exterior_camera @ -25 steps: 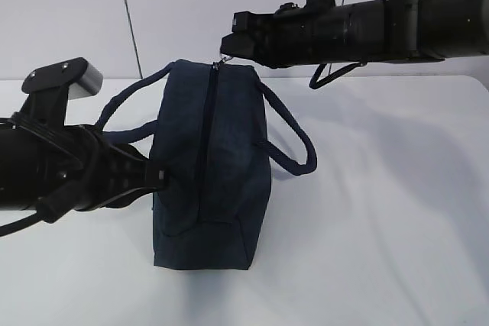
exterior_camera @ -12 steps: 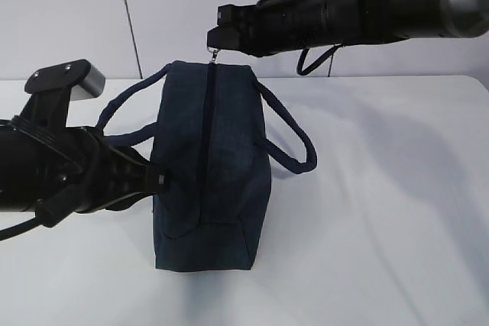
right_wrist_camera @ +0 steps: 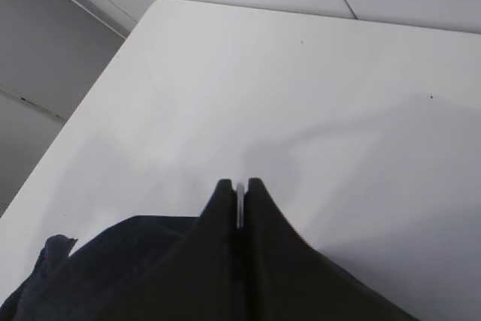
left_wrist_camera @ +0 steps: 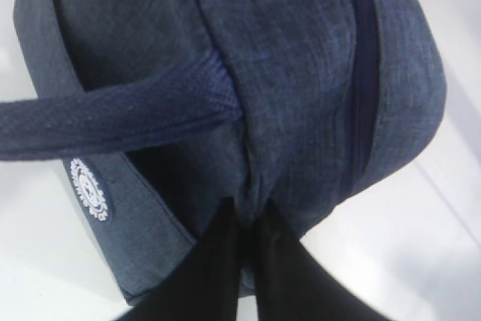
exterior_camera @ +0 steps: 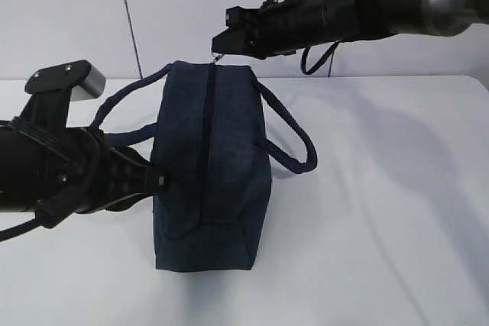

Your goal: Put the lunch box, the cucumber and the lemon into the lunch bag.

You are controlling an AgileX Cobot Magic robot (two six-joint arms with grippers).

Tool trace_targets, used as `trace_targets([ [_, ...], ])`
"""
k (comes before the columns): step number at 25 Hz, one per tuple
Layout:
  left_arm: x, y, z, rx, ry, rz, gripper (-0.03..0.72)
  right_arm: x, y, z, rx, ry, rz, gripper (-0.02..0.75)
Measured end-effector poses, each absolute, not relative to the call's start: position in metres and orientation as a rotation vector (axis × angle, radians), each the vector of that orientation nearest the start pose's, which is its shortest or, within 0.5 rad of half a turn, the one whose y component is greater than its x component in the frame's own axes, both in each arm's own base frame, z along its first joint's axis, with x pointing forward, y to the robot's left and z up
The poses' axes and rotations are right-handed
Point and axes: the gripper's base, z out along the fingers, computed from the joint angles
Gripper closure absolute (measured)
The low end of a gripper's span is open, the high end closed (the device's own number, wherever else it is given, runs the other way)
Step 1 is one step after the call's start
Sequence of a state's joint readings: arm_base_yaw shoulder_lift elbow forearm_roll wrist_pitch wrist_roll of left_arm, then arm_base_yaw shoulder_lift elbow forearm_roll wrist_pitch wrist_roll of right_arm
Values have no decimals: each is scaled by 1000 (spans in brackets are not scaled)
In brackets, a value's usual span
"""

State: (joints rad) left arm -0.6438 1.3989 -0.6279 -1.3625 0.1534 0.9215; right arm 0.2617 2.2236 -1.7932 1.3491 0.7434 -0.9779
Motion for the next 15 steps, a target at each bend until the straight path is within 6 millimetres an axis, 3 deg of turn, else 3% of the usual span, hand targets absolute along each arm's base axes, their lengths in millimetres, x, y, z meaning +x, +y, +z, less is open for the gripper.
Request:
trace_targets([
  [9,204,-171,207,329,2364,-712,685,481,189,213,-499,2204,1084,751],
  [15,204,-170,207,338,2363,-708,685,488,177,218,-496,2203,1059,751],
])
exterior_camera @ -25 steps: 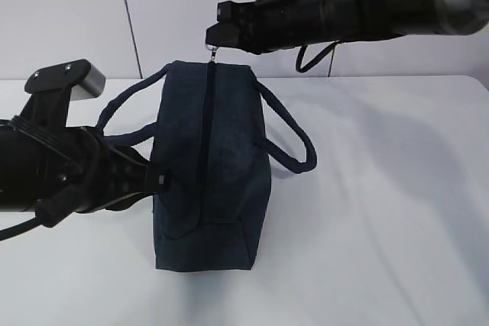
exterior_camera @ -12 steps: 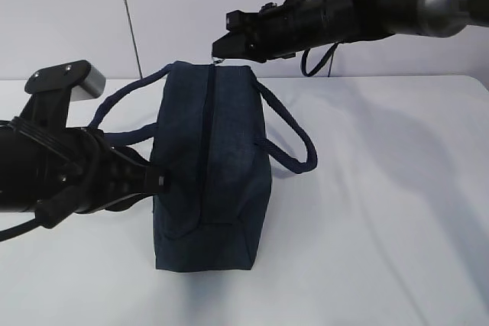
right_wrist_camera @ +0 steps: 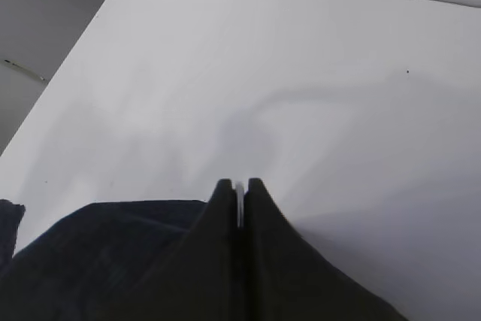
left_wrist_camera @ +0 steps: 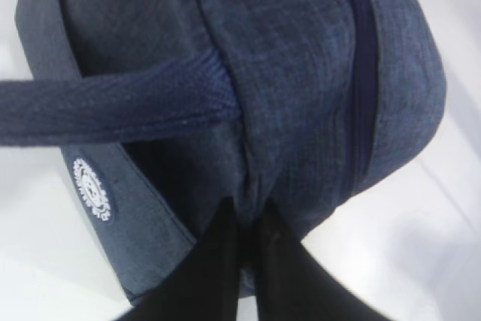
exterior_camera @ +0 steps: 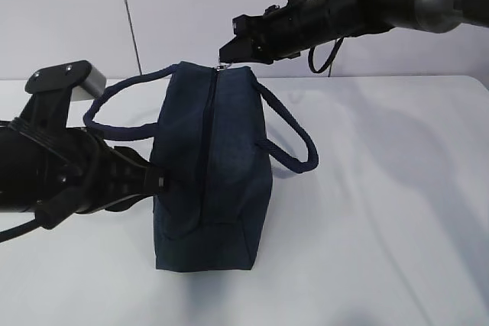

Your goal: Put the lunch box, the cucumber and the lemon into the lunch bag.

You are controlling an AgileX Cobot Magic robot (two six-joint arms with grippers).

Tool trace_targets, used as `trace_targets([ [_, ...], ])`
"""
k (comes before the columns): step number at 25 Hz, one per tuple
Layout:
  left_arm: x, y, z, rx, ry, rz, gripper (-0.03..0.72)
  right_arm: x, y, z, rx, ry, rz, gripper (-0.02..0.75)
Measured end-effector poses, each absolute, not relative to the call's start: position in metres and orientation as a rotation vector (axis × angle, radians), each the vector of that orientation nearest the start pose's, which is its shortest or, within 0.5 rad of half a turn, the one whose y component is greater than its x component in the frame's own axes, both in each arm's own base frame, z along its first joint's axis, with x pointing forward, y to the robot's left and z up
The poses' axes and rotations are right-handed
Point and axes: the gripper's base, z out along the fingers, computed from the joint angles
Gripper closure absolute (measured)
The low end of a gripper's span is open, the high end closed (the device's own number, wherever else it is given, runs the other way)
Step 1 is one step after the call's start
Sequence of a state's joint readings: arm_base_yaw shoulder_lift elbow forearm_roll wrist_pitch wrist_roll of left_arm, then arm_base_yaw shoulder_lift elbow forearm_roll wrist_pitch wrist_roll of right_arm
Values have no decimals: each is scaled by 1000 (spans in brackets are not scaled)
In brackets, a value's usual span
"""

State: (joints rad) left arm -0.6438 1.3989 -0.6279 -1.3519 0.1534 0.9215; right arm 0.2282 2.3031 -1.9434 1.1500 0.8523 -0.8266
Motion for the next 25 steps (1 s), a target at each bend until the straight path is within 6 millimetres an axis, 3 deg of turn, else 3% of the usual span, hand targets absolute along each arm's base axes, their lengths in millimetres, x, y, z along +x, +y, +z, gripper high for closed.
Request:
trace_targets([
  [9,205,-171,203,346,2378,-697,685,492,178,230,-496,2165,1053,751],
  [25,206,-171,203,341,2376,-684,685,494,177,231,-452,2174,1044,751],
])
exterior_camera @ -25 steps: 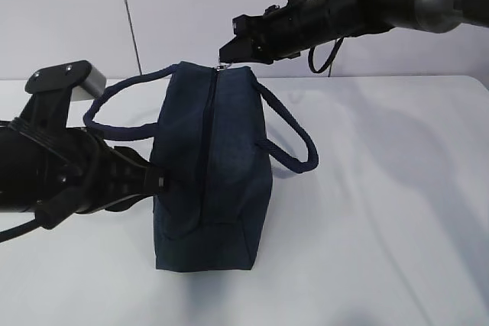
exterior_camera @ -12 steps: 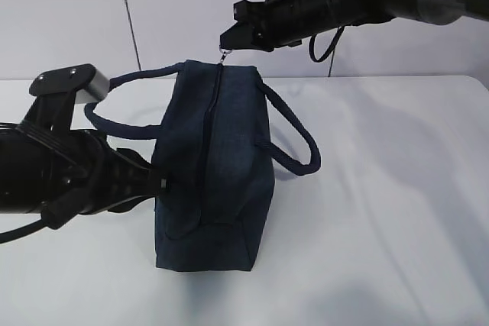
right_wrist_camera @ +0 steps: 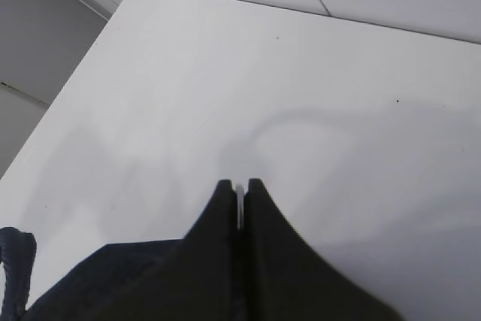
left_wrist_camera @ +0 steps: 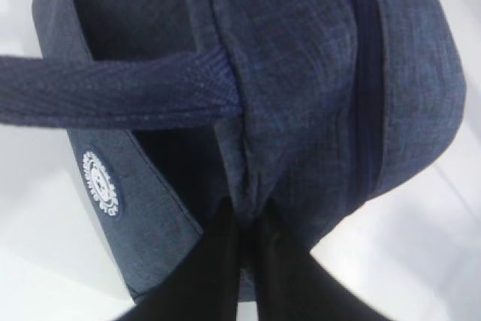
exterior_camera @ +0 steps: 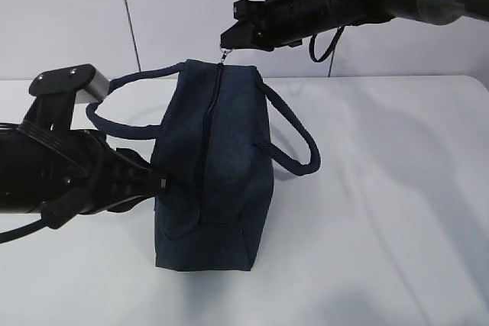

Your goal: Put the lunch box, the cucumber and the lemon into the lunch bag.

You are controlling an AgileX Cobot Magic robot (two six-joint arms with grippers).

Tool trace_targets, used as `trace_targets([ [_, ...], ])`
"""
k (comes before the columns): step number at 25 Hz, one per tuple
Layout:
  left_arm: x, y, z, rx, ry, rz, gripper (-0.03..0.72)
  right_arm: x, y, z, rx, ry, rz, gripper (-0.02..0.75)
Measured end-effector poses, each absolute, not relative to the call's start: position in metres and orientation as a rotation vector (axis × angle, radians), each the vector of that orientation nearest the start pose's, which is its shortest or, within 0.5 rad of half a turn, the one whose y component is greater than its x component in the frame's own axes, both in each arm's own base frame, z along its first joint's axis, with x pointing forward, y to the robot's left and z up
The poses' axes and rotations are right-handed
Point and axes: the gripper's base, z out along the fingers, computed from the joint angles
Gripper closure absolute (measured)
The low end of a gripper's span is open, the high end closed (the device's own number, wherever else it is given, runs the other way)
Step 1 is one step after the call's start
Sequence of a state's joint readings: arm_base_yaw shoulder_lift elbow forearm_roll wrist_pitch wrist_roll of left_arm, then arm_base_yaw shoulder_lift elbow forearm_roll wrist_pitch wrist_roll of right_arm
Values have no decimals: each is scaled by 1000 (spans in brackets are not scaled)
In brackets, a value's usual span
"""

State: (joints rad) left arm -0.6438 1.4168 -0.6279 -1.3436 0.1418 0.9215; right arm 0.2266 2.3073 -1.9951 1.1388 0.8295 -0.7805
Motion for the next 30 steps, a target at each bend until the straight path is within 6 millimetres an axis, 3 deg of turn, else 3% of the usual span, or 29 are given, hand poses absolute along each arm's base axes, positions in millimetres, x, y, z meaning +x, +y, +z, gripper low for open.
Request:
trace_targets([
  [5,205,-171,202,364,2378,-690,648,493,177,231,-466,2177,1050,751],
  [11,200,-174,201,418,2400,-743,342,493,175,230,-490,2189,1038,751],
  [14,195,-175,208,410,2392,-806,281,492,174,229,-517,2203,1022,751],
  [21,182,-171,238,393,2295,-931,263,490,174,228,-550,2213,1027,751],
  [26,174,-166,257,383,2212,-971,298,488,174,226,-586,2222,1021,751],
  [30,178,-164,266,351,2182,-974,307,486,174,226,-614,2229,1025,751],
])
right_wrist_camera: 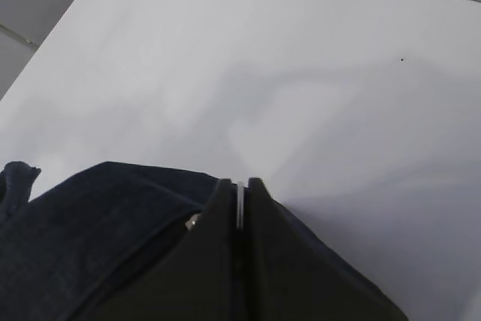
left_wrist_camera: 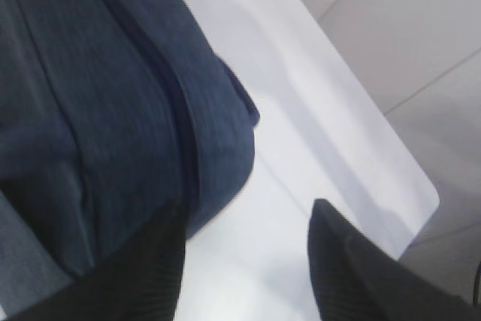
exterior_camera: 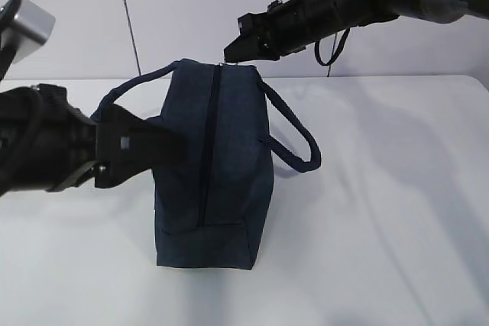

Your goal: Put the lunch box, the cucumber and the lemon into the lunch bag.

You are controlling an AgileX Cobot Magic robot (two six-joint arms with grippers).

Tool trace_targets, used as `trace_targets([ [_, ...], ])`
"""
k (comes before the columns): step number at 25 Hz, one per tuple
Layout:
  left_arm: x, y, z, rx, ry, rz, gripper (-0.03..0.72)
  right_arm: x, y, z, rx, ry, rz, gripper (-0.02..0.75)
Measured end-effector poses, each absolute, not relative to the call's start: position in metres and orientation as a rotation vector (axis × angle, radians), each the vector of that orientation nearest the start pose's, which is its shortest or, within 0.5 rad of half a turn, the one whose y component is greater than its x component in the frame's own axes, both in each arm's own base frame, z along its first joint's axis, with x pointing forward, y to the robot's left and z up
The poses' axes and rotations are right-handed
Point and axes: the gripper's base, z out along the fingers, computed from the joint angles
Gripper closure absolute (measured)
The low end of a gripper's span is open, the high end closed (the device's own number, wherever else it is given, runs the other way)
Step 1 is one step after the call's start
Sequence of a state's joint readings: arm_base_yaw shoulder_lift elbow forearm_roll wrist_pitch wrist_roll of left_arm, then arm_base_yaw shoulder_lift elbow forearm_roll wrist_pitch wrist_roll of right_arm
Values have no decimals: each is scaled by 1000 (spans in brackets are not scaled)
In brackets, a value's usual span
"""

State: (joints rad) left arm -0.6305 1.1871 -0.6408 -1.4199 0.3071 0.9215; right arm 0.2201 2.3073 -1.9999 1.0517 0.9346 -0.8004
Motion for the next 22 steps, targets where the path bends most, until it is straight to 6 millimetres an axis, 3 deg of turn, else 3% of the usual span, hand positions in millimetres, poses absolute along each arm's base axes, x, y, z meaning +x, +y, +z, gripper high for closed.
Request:
trace_targets([
  [4,203,-161,281,321,2150,-993,309,486,174,225,-624,2231,1027,751],
  [11,265,-145,296,257,2207,-1138,309,484,175,225,-656,2228,1033,751],
  [17,305,-150,279,258,2356,-1197,309,484,175,225,-660,2227,1033,751],
  [22,318,-149,275,269,2441,-1104,309,484,175,228,-670,2216,1030,751],
])
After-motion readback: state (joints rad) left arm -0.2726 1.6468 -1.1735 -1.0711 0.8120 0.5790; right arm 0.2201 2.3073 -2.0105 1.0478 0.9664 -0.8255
